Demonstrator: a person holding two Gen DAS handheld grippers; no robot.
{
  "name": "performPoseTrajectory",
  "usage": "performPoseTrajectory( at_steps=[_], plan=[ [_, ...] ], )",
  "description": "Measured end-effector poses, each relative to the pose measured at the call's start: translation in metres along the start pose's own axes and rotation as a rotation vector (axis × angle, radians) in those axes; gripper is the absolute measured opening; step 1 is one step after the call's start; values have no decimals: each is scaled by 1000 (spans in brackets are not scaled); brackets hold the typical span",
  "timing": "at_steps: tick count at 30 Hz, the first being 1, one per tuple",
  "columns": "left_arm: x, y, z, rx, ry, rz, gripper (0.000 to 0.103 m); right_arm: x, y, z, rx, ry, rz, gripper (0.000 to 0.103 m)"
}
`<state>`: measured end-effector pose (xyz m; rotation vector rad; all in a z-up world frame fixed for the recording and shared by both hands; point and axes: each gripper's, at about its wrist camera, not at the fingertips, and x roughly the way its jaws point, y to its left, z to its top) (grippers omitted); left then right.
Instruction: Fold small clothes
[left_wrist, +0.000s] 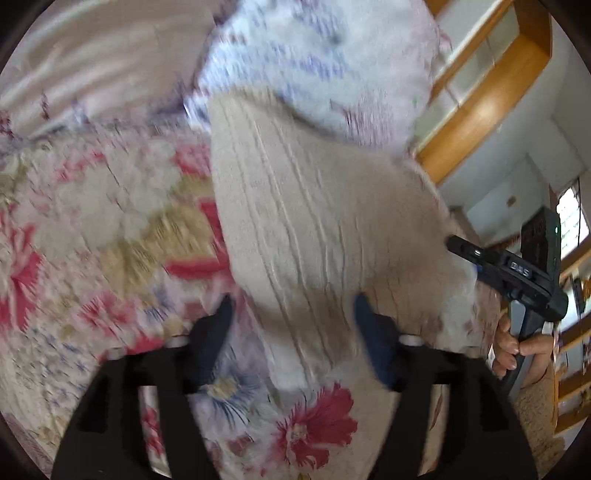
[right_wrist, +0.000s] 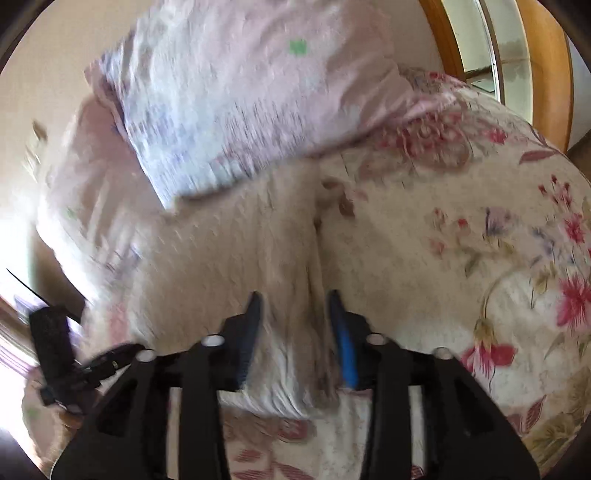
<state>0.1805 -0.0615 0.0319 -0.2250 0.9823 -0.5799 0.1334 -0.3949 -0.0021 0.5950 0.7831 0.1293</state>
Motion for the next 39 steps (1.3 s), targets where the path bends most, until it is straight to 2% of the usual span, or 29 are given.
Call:
performPoseTrajectory(
  at_steps=[1,3,6,8,9,10,11,13,19,21,23,25,26,31,36,38,39],
  plan=[
    [-3,2,5,-11,-22,2,86,-2,1,6,18,-15,22,58],
    [-4,10,20,-57,-40,-10,90,5,0,27,57,-22,61,58],
    [6,22,35,-120,-11,-5,90,28,-2,49,83,-1,18,58],
    [12,29,43,-140,5,1,90,51,-6,60,131,53,31,56],
    [16,31,46,-149,12,3,90,63,-6,62,140,84,53,44],
    [20,32,48,-154,19,2,90,70,-3,63,117,100,46,24],
    [23,33,49,-158,24,-2,90,76,2,62,75,105,21,15],
    [27,33,49,-158,29,-11,90,79,5,61,14,79,-28,11],
    [39,30,56,-146,33,-24,90,80,-24,56,115,55,-77,11],
    [41,28,59,-137,33,-24,90,83,-26,56,111,68,-68,13],
    [44,24,60,-131,36,-28,90,81,-23,62,99,83,-51,26],
    [48,23,62,-136,41,-36,90,70,-25,61,129,100,-34,68],
    [49,23,63,-141,43,-41,90,64,-27,60,144,110,-11,74],
    [62,21,65,-171,61,-68,90,63,-38,49,166,184,46,76],
    [68,16,66,-167,49,-85,89,66,-37,45,154,215,117,75],
    [70,16,67,-176,45,-100,85,72,-26,43,97,223,111,71],
    [72,16,67,-182,45,-110,82,75,-20,41,78,231,117,63]
  ],
)
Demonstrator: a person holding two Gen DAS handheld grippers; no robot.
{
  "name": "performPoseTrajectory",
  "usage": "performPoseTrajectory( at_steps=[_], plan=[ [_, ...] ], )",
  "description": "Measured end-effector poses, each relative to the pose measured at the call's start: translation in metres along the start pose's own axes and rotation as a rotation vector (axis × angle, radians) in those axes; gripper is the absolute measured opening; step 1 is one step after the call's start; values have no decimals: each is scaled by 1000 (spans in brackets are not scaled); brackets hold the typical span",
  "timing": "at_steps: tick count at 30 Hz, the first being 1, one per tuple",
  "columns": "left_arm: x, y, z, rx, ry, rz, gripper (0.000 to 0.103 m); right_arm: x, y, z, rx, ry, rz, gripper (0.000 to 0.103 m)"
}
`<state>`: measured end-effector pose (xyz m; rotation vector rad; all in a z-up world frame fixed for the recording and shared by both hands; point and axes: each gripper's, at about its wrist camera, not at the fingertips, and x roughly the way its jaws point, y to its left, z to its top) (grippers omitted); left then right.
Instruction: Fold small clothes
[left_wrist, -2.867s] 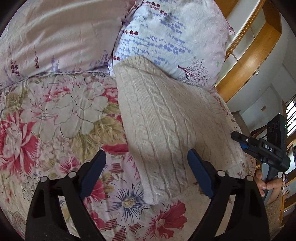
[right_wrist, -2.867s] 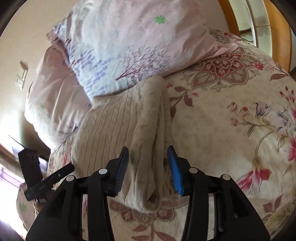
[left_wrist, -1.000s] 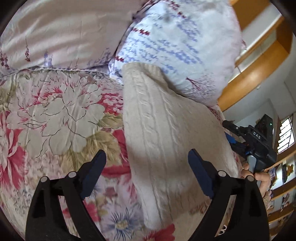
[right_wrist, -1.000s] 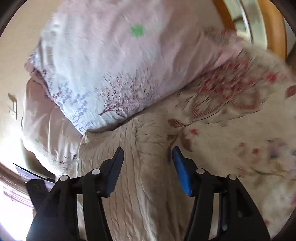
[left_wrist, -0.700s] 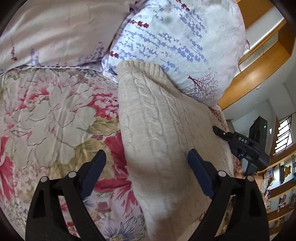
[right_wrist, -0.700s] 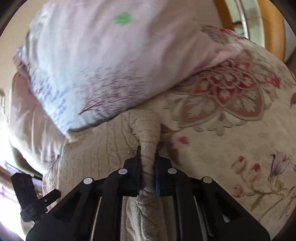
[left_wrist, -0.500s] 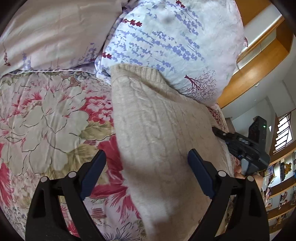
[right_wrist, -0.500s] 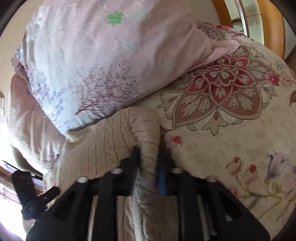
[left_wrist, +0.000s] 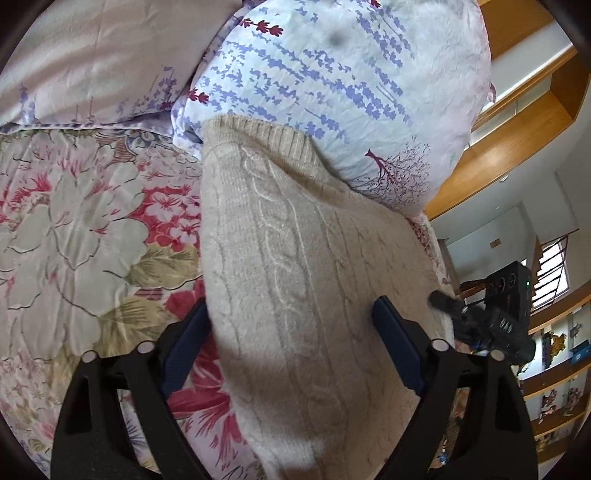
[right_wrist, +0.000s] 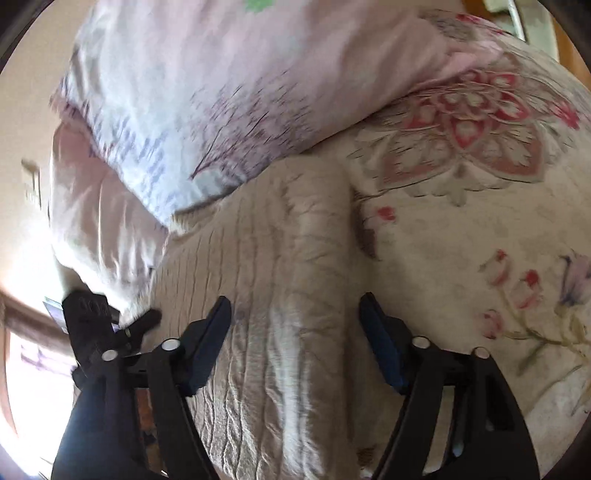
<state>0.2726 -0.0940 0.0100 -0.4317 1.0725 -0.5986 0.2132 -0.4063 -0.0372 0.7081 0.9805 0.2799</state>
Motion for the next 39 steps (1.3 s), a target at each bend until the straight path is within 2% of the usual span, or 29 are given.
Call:
performPoseTrajectory(
  at_steps=[1,2,3,4,6,9,12,14,18,21,23,25,27,29,31,34,37,39],
  plan=[
    [1,0,0,-5,-3,-1,81,1,2,-1,-1,12,19,52],
    [2,-1,0,-9,-7,-2,74,6,1,-2,8,28,39,52],
    [2,0,0,-16,-9,3,67,6,1,-3,1,7,43,48],
    [1,1,-1,-23,-14,-2,63,7,1,-4,4,8,56,41],
    [-5,6,-1,-40,-27,-29,43,7,-4,-7,53,-3,125,33],
    [-18,9,0,-56,-18,-73,37,4,7,-11,60,-22,152,30],
    [-43,10,-5,-7,-37,-56,36,3,33,-16,17,-32,182,28],
    [-62,16,-11,10,-53,-30,36,11,62,-22,-54,-19,170,28],
    [-114,43,-19,18,-93,47,37,39,109,-34,-161,1,152,26],
    [-135,72,-20,-2,-96,97,38,69,137,-49,-199,-7,137,26],
    [-132,96,-22,-41,-77,134,41,86,144,-57,-191,1,91,26],
    [-123,118,-28,-83,-65,131,50,90,142,-61,-157,-4,78,28],
    [-123,124,-32,-66,-103,143,62,90,138,-61,-105,7,83,29],
    [-122,119,-31,-43,-112,176,65,88,134,-60,-83,24,82,30],
    [-124,112,-31,-14,-122,206,66,85,136,-58,-95,37,78,36],
    [-127,96,-28,31,-147,251,66,72,127,-49,-50,11,101,40],
    [-148,86,-33,96,-230,342,65,64,121,-41,-27,-32,85,40],
    [-160,66,-40,166,-296,355,66,64,121,-37,-40,-46,83,37]
  ],
)
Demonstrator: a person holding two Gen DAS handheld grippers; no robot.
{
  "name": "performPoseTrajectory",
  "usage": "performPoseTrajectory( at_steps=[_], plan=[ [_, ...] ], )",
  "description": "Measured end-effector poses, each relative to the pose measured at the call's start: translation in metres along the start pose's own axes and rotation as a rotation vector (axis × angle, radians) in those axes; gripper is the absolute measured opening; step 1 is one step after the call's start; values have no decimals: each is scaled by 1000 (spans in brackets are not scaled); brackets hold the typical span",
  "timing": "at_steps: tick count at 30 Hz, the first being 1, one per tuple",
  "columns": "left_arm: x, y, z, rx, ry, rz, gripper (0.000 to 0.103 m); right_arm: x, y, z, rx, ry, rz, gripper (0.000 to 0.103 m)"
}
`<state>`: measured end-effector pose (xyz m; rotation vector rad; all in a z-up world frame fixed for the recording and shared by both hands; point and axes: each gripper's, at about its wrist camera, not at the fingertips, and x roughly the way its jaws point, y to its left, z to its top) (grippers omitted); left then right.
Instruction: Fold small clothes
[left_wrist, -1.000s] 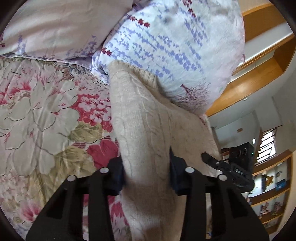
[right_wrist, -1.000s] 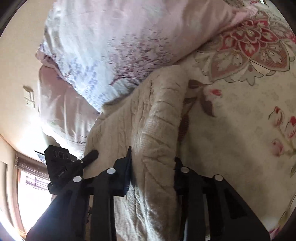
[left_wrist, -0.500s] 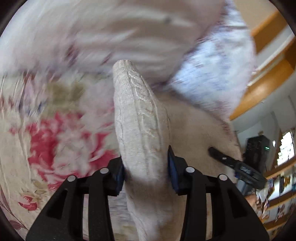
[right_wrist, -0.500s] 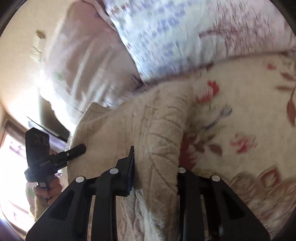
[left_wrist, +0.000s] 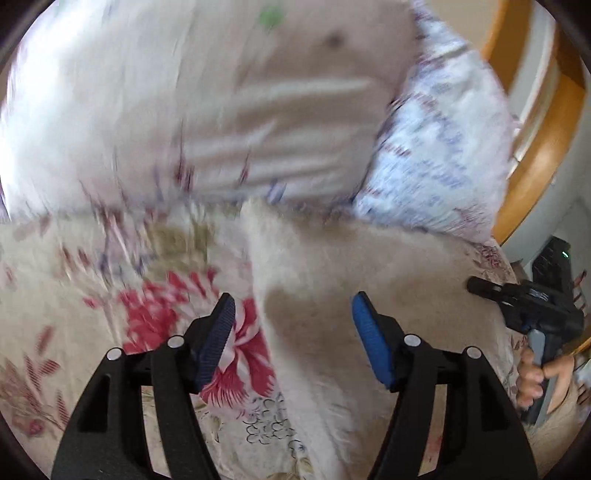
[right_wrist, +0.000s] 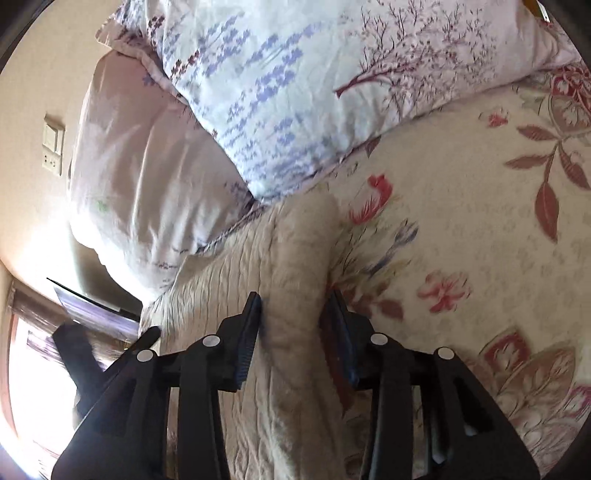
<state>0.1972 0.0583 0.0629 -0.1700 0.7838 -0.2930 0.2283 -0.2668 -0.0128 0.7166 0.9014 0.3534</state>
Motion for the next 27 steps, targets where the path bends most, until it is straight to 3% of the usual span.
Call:
performPoseTrajectory(
  at_steps=[1,3,8,11,13,15,17,19,22,27],
  plan=[
    [-4,-5,1,17,-14,-8,66,0,1,0,-18,-2,4,22],
    [-13,-28,-2,80,-32,-38,67,1,11,-1,-93,-16,-41,13],
    [-1,-66,-10,202,7,-34,67,8,0,1,-90,-30,-162,11],
    [26,-69,-16,213,88,31,67,12,-5,2,-79,-23,-192,12],
    [37,-68,-22,227,99,69,69,12,4,3,-132,-9,-254,30],
    [31,-70,-23,230,81,78,69,-5,22,-4,-231,-76,-339,36],
    [18,-69,-25,220,52,71,69,-25,43,-21,-364,-155,-317,37],
    [6,-65,-29,219,33,94,69,-38,57,-39,-462,-173,-258,36],
    [-6,-54,-37,201,22,151,69,-39,64,-60,-532,-118,-226,36],
    [-1,-43,-49,196,62,203,75,-20,60,-72,-559,-50,-314,37]
  ],
)
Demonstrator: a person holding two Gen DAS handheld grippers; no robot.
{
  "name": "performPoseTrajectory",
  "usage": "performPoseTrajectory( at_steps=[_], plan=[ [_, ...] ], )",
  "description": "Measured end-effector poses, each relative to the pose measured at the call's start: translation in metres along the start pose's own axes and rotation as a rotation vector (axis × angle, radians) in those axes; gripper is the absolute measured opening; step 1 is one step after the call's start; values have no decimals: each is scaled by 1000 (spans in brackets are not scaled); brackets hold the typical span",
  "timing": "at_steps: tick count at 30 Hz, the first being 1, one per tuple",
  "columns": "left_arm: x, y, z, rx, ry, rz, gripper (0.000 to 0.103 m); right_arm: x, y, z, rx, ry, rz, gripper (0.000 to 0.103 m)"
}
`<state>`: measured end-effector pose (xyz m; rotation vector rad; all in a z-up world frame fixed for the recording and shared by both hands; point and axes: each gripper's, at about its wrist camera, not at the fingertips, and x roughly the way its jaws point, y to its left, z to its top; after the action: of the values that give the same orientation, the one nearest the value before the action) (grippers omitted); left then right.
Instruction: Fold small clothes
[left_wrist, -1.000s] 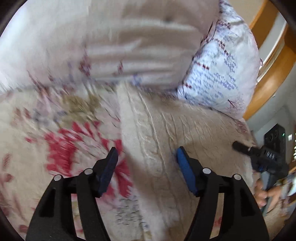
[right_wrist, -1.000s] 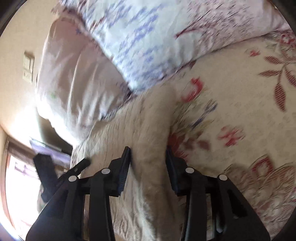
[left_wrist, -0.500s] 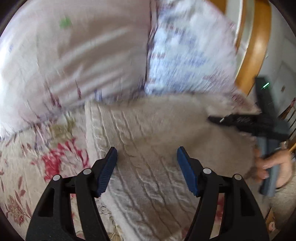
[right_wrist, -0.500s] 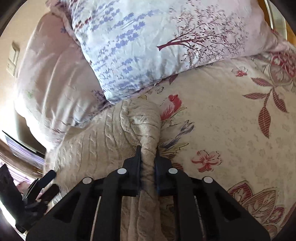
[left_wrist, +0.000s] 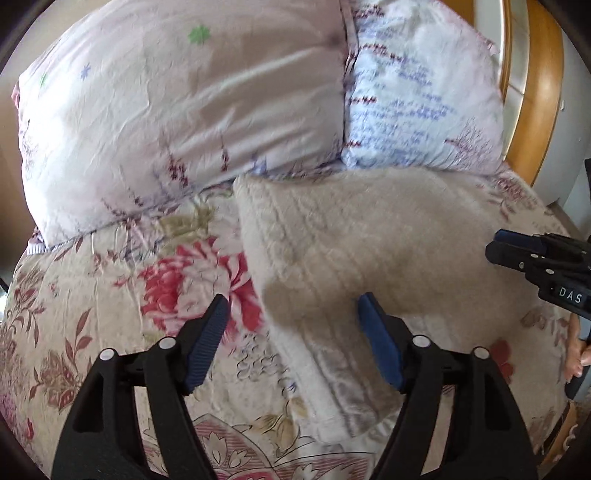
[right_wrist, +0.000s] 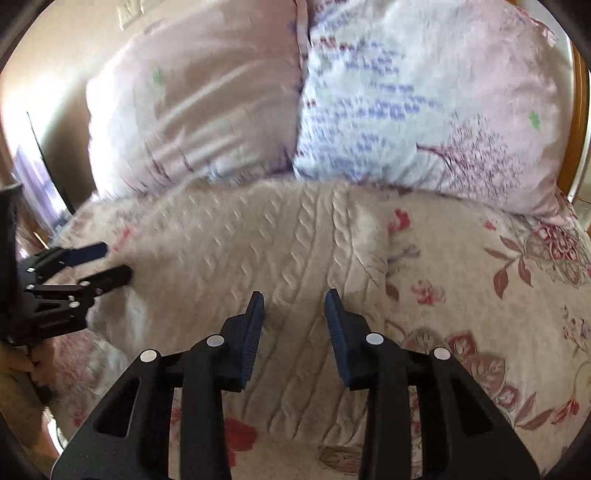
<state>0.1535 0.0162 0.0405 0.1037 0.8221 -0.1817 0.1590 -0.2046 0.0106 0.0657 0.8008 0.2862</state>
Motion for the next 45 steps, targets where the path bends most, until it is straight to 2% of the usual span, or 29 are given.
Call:
performPoseTrajectory(
  at_steps=[5,7,9,14,15,16,17,19,21,23,28,33,38,45],
  plan=[
    [9,1,-6,-14,37,-12,77,7,-6,-11,43,44,-21,39],
    [16,8,-8,-67,60,-52,78,7,-7,-16,62,34,-23,39],
    [23,18,-11,-139,77,-92,85,9,-5,-17,74,22,-37,41],
    [8,22,-13,-170,41,-103,84,0,-12,-8,140,24,5,50],
    [-3,23,-15,-170,17,-112,85,-10,-12,-7,146,2,-2,63],
    [-11,24,-18,-169,2,-117,86,-23,-10,-8,136,-39,-31,89],
    [-18,25,-21,-168,-9,-118,91,-38,-5,-11,115,-90,-90,101],
    [-32,26,-31,-179,-22,-76,100,-59,6,-18,73,-177,-173,102],
    [-40,24,-38,-173,-29,-38,101,-71,15,-27,38,-206,-214,102],
    [-42,22,-46,-167,-15,-10,101,-73,18,-34,44,-195,-227,102],
    [-42,5,-64,-146,19,56,101,-66,16,-49,99,-140,-166,102],
    [-36,-9,-69,-140,35,58,101,-59,23,-59,103,-109,-173,102],
    [-31,-18,-70,-125,43,100,101,-57,32,-63,72,-106,-212,102],
    [-20,-21,-72,-136,84,114,101,-39,31,-69,98,-20,-212,102]
  ],
)
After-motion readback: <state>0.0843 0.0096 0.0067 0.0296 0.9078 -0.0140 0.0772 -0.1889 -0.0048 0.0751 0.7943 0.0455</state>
